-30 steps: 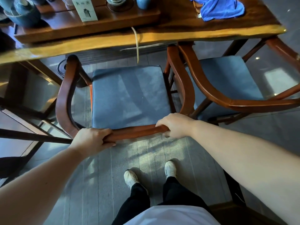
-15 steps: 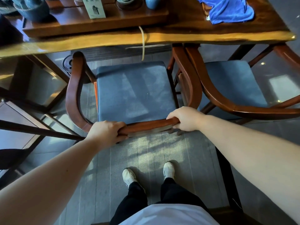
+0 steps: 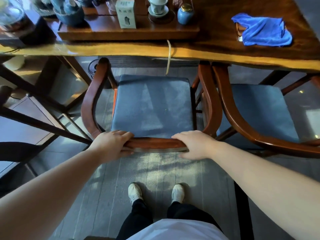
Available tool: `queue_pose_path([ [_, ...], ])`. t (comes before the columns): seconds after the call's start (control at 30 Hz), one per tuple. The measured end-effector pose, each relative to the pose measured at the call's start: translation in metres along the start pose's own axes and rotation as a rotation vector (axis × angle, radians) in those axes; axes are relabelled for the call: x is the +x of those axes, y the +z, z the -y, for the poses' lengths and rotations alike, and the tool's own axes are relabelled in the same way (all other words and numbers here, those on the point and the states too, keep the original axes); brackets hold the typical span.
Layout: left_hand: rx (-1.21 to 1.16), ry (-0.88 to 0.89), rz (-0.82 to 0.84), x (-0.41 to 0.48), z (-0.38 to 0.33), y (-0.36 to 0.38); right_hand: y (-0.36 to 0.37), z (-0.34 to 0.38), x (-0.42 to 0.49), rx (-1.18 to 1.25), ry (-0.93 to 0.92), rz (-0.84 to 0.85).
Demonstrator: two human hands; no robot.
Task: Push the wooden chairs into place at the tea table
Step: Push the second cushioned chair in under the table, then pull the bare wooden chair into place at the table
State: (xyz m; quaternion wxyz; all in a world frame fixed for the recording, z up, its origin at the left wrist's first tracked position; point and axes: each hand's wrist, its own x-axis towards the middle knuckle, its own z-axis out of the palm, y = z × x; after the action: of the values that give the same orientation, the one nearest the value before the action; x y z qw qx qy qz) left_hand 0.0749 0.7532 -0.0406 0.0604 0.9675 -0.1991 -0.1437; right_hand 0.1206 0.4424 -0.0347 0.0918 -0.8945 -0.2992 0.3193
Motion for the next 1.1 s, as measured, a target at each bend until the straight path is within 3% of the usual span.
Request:
queue_pose_path([
  [0.17, 0.168, -0.078, -0.185, -0.038, -0.011, -0.026, -0.025, 0.044, 0.015, -0.244, -0.258, -0.095],
  [0.4, 0.305, -0.395, -0.183, -0.127, 0.007, -0.064, -0.064, 0.116, 0.07, -0.449, -0.508, -0.254],
  [0.87, 0.23, -0.784, -0.266, -0.284, 0.153, -0.084, -0.096, 0.326, 0.183, -0.58, -0.717, -0.419],
  [1.1, 0.167, -0.907, -0.256, -0.326, 0.221, -0.065, -0.086, 0.403, 0.241, -0.586, -0.785, -0.36],
])
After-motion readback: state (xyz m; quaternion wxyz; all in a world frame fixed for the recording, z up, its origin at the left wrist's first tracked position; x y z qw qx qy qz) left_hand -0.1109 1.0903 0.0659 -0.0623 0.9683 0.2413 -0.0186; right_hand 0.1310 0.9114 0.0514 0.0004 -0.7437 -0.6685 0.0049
